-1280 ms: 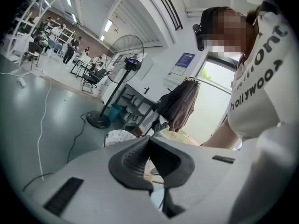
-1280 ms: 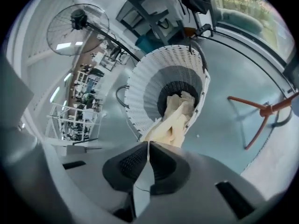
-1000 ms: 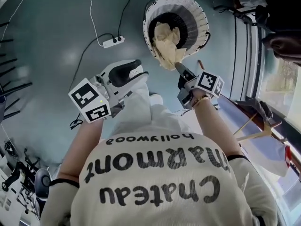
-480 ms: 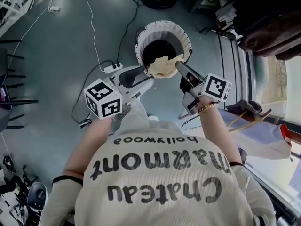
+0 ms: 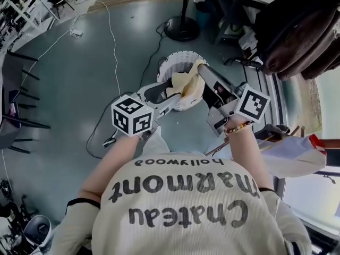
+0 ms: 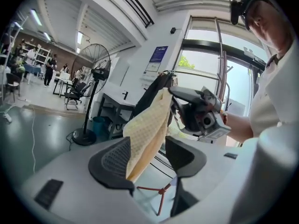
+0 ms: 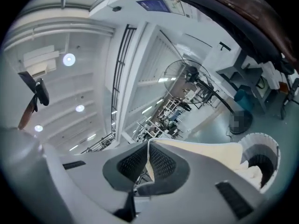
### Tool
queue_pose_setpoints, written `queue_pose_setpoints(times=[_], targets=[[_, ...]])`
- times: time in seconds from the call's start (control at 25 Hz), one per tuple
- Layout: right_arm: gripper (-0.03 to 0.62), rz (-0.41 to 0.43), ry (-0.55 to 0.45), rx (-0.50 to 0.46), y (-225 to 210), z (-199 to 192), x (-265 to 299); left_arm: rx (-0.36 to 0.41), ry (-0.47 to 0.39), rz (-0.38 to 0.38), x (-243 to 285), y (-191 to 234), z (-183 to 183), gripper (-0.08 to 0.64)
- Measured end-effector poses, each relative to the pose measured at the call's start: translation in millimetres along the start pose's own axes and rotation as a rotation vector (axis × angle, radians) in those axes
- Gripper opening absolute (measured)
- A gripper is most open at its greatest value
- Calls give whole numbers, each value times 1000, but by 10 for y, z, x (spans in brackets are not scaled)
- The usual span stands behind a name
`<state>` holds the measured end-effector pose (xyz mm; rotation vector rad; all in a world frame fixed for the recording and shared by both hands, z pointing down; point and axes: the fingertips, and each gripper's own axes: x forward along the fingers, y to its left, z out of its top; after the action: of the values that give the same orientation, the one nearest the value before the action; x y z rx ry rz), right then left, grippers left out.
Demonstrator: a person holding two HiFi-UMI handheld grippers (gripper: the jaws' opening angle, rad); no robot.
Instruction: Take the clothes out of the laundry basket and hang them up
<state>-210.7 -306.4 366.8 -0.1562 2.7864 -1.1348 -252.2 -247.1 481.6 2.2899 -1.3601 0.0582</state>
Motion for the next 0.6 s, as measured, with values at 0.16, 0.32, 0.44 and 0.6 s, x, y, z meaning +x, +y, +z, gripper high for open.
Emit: queue_pose_setpoints(times=[0.16, 0.32, 0.44, 0.6], targets=[[35, 113, -8, -44, 405, 135, -45, 55, -20, 44, 101, -100, 140, 239], [35, 165, -2, -52, 617, 94, -175, 56, -131, 95, -98, -150, 416, 41], [35, 157, 6, -32, 603, 22, -239, 67, -192, 147, -329, -133, 601, 23], [35, 193, 21, -17, 582, -112, -262, 82, -314, 214, -614, -166, 924, 21]])
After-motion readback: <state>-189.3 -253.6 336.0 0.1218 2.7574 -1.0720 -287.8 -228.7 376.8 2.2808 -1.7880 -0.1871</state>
